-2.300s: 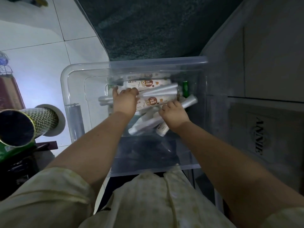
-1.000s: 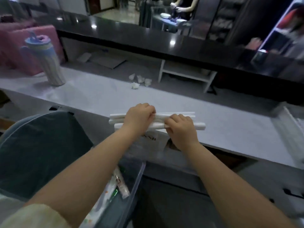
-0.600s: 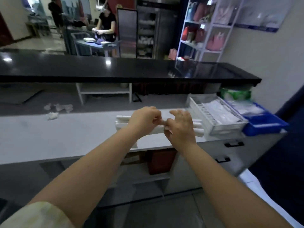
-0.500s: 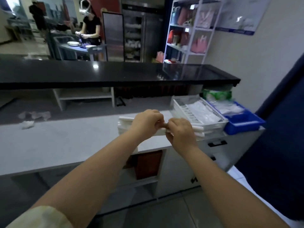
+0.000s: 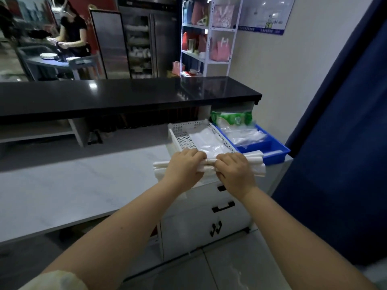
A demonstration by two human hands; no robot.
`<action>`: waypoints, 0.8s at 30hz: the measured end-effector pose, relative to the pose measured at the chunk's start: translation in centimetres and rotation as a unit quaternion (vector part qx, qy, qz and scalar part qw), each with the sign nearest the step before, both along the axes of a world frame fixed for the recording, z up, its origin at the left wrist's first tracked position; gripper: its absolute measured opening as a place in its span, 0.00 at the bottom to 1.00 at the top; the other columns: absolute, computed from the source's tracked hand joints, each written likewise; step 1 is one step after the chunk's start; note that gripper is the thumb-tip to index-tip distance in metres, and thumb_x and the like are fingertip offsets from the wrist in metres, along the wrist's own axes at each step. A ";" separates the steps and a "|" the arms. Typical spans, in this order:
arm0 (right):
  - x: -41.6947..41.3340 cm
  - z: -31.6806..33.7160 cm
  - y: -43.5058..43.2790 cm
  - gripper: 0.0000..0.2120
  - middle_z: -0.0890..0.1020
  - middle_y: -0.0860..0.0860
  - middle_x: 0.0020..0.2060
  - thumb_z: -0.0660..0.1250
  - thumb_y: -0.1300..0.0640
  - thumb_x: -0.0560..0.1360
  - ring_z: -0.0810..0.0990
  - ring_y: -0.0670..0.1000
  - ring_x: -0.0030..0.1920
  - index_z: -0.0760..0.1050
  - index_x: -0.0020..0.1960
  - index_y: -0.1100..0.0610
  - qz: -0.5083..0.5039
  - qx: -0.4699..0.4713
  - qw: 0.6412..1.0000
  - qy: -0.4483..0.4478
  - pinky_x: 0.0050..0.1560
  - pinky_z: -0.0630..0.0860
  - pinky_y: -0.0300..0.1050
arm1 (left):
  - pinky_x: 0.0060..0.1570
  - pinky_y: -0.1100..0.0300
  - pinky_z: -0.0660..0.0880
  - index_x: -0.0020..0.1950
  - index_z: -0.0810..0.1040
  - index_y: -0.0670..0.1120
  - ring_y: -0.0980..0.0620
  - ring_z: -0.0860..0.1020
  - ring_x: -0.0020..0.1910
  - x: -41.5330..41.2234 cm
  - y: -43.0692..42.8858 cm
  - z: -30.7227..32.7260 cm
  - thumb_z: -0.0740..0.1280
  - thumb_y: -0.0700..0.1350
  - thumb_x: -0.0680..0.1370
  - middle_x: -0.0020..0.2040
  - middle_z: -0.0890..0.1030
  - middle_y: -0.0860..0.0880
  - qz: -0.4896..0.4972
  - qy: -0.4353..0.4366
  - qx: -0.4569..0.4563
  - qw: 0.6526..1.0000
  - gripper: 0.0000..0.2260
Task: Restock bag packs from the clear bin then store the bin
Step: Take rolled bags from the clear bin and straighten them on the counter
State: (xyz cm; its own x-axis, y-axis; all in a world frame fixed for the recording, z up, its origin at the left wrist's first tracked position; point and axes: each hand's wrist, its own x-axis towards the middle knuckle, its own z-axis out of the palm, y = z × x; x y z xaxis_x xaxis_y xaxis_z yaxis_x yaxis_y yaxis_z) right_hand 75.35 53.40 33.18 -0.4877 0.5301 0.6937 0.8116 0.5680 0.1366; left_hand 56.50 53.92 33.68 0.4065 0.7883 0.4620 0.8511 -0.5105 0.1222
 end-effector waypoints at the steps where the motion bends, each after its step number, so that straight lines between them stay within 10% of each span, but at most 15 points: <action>1: 0.4 -0.2 1.1 0.03 0.82 0.55 0.40 0.69 0.65 0.70 0.79 0.57 0.39 0.77 0.42 0.59 0.004 0.006 1.000 0.002 0.45 0.75 0.51 | 0.46 0.51 0.73 0.56 0.76 0.47 0.44 0.76 0.49 0.6 0.8 0.1 0.71 0.46 0.70 0.51 0.80 0.47 0.007 -0.002 0.006 1.000 0.16; 9: 0.6 -1.7 10.2 0.13 0.79 0.57 0.57 0.69 0.64 0.70 0.70 0.59 0.61 0.77 0.54 0.58 -0.052 0.018 0.997 0.061 0.66 0.65 0.59 | 0.33 0.52 0.74 0.48 0.79 0.43 0.41 0.79 0.40 1.6 9.7 1.3 0.71 0.39 0.70 0.43 0.82 0.45 0.051 -0.047 0.065 0.995 0.08; 15: 0.2 -3.6 16.2 0.12 0.77 0.48 0.50 0.72 0.58 0.71 0.72 0.50 0.52 0.75 0.53 0.52 -0.036 -0.130 0.955 0.263 0.55 0.72 0.49 | 0.39 0.54 0.75 0.50 0.77 0.51 0.50 0.76 0.43 1.0 18.8 1.4 0.67 0.46 0.72 0.45 0.79 0.52 0.116 -0.144 -0.025 0.982 0.08; 19: -0.4 -3.0 22.2 0.12 0.76 0.44 0.52 0.69 0.53 0.74 0.76 0.48 0.53 0.71 0.56 0.46 -0.033 -0.438 0.745 0.501 0.49 0.75 0.44 | 0.36 0.58 0.73 0.47 0.78 0.56 0.55 0.77 0.40 2.0 23.9 1.3 0.69 0.48 0.69 0.42 0.80 0.57 0.115 -0.276 -0.114 0.947 0.07; 24: 0.9 -3.2 29.6 0.19 0.79 0.55 0.55 0.64 0.60 0.77 0.78 0.58 0.56 0.67 0.67 0.54 0.094 -0.568 0.472 0.667 0.60 0.74 0.56 | 0.41 0.53 0.78 0.43 0.80 0.52 0.52 0.80 0.38 3.9 29.0 0.4 0.74 0.45 0.67 0.38 0.82 0.52 0.091 -0.439 -0.249 0.858 0.07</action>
State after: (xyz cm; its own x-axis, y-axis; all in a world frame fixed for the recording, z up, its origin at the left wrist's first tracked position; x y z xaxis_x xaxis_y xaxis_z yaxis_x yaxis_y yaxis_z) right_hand 76.25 83.01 29.98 -0.1312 0.9641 -0.2309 -0.3358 -0.2624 -0.9046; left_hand 60.41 82.92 34.06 -0.0764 0.9904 0.1152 0.3790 -0.0780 0.9221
